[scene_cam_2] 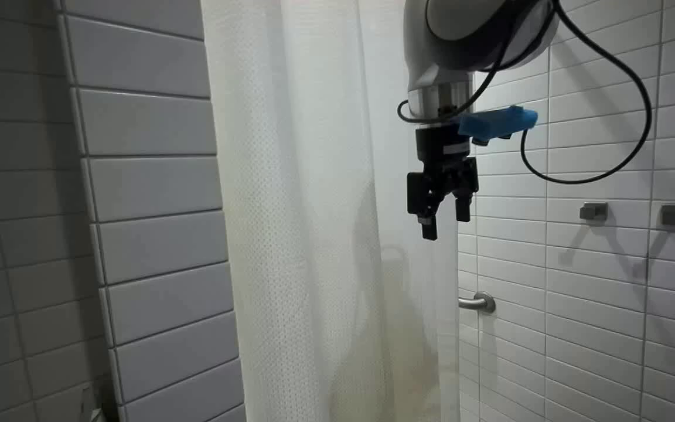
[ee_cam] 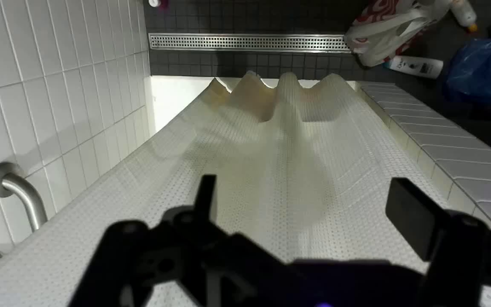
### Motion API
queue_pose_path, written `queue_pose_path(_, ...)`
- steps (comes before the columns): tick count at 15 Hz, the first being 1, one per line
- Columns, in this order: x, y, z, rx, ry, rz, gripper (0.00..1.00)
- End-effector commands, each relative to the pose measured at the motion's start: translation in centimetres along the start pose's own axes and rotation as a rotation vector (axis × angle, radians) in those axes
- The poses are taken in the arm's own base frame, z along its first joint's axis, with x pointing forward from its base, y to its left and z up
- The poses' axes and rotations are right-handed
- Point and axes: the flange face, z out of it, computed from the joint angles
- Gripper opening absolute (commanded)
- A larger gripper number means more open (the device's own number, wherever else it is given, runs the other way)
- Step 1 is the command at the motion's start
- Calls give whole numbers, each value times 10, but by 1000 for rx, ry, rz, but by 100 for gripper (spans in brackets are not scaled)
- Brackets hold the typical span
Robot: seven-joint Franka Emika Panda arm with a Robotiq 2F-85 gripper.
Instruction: Move the shower curtain to the right
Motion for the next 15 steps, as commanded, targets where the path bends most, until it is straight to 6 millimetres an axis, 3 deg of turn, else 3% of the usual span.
queue_pose_path(1, 0, 0, -1, 0, -1, 0, 100)
queue_pose_path(11, -1, -1, -1, 3, 5, 0, 100)
queue_pose_path(15, -2, -3, -9, 21, 88, -23, 100)
